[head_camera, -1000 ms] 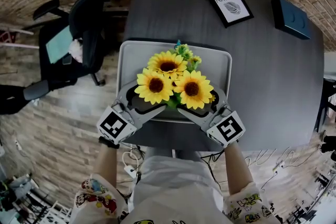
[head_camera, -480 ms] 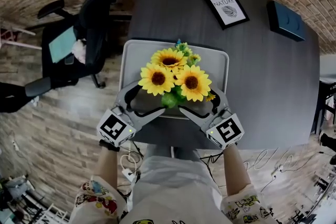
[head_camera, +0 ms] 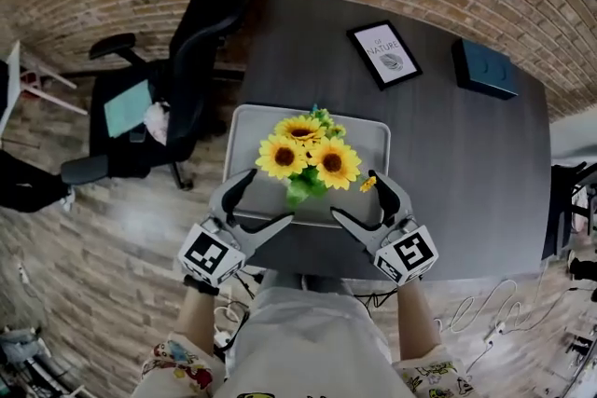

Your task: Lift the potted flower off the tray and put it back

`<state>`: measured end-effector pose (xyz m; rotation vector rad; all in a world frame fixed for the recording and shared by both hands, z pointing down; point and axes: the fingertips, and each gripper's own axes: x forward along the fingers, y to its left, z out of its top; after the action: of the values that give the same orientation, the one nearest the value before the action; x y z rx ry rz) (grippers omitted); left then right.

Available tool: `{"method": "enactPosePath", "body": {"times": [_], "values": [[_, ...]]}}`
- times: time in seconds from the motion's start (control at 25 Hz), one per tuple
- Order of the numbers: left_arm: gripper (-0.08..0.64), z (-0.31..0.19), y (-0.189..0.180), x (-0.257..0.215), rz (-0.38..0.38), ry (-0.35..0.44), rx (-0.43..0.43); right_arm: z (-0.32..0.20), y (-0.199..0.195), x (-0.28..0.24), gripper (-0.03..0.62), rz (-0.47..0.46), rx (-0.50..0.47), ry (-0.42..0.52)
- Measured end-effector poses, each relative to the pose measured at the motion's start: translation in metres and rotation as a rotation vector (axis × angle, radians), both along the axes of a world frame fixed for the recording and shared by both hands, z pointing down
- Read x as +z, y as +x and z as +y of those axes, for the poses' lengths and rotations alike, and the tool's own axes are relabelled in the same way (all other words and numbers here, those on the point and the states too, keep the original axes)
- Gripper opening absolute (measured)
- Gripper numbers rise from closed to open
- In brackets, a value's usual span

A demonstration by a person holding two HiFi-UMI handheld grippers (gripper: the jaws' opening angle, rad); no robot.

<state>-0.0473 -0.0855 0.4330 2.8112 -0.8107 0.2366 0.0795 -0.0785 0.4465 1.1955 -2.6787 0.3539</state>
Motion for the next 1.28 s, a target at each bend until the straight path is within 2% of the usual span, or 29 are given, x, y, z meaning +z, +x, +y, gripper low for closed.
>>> {"method": "enactPosePath", "body": {"times": [0.2, 0.36, 0.48, 0.56, 0.64, 0.84, 1.04, 1.28], "values": [[0.399, 0.007, 0.009, -0.038, -0.003, 0.134, 0.010, 0.006, 0.014, -0.037, 0.419, -0.002, 0.034, 0.074], [0.382, 0.009, 0.022, -0.066, 0.032, 0.137, -0.005, 0.011, 0.027, -0.071, 0.419, 0.007, 0.060, 0.138], [0.356, 0.013, 0.033, -0.092, 0.088, 0.133, 0.000, 0.015, 0.033, -0.093, 0.410, 0.012, 0.068, 0.187], [0.347, 0.016, 0.041, -0.107, 0.123, 0.140, 0.002, 0.017, 0.040, -0.106, 0.340, -0.003, 0.079, 0.217], [0.336, 0.018, 0.046, -0.120, 0.135, 0.160, -0.008, 0.019, 0.047, -0.119, 0.310, -0.034, 0.096, 0.239], [0.252, 0.023, 0.052, -0.143, 0.155, 0.192, -0.048, 0.024, 0.055, -0.139, 0.221, -0.070, 0.115, 0.281], [0.170, 0.024, 0.056, -0.151, 0.173, 0.170, -0.070, 0.029, 0.062, -0.147, 0.126, -0.080, 0.138, 0.290], [0.082, 0.026, 0.060, -0.143, 0.154, 0.144, -0.073, 0.031, 0.064, -0.145, 0.018, -0.091, 0.144, 0.264]]}}
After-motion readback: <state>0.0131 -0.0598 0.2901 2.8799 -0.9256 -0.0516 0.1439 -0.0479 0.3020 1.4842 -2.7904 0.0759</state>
